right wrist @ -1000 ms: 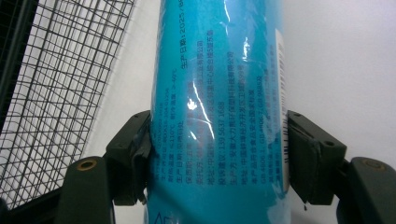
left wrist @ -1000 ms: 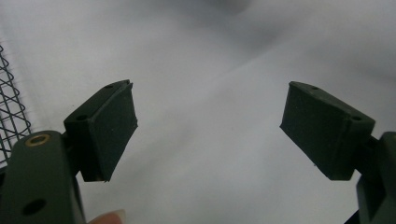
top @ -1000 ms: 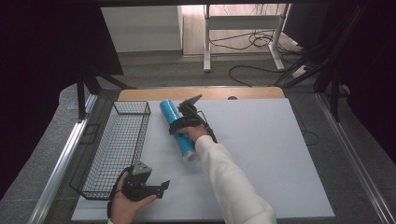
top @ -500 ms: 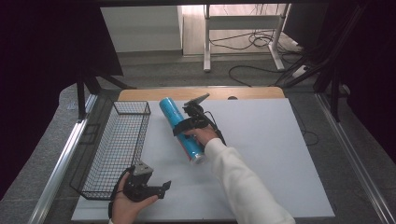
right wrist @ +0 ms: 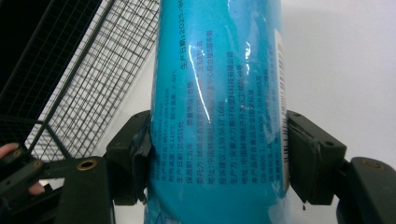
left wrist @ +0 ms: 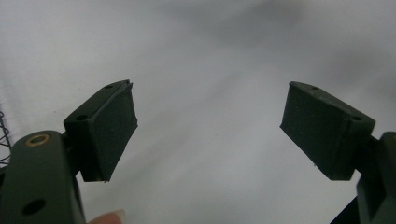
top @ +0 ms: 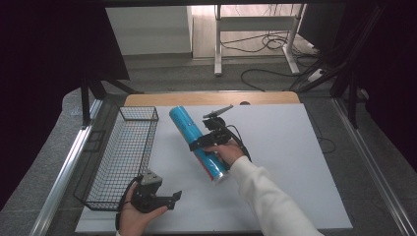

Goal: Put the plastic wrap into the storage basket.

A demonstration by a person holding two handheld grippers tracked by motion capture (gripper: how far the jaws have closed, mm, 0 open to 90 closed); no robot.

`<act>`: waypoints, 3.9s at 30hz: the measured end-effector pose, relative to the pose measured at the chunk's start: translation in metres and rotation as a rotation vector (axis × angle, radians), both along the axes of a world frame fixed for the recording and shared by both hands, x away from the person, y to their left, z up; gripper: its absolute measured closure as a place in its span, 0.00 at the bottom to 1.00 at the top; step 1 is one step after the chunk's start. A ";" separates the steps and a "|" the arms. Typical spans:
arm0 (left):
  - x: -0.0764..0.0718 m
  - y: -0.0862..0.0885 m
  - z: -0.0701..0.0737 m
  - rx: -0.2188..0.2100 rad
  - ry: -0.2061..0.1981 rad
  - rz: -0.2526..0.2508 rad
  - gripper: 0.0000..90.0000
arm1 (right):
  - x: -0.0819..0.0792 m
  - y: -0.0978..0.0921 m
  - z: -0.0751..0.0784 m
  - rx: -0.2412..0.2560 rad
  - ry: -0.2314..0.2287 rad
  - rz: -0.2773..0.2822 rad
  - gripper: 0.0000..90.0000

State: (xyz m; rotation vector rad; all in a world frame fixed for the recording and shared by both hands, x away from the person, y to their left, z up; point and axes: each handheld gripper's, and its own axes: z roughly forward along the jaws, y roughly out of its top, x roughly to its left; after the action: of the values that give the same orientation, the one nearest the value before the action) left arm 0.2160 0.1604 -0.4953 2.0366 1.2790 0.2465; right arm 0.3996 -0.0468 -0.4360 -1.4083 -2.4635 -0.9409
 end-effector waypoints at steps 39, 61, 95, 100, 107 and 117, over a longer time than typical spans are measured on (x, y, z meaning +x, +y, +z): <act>0.096 -0.053 0.020 -0.651 0.249 0.082 0.16 | -0.083 -0.084 -0.021 0.090 -0.198 -0.026 0.35; 0.114 -0.071 0.013 -0.680 0.348 0.116 0.27 | -0.099 -0.054 -0.022 0.004 -0.327 -0.029 0.35; 0.119 -0.007 0.073 -0.654 0.264 -0.008 0.35 | -0.101 -0.113 0.021 0.255 -0.435 -0.036 0.19; 0.117 0.005 0.083 -0.622 0.242 0.000 0.35 | -0.096 -0.152 0.007 0.224 -0.421 -0.102 0.19; 0.112 0.021 0.097 -0.581 0.227 0.003 0.35 | -0.097 -0.185 -0.025 0.053 -0.425 -0.134 0.19; 0.108 0.038 0.107 -0.519 0.211 0.018 0.35 | -0.102 -0.205 -0.035 0.001 -0.442 -0.158 0.19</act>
State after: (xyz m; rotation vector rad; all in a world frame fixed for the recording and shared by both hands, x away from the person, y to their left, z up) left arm 0.3244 0.1988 -0.3879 1.6320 1.3204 -0.2767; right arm 0.2976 -0.2519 -0.4707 -1.5536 -2.6730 -1.4221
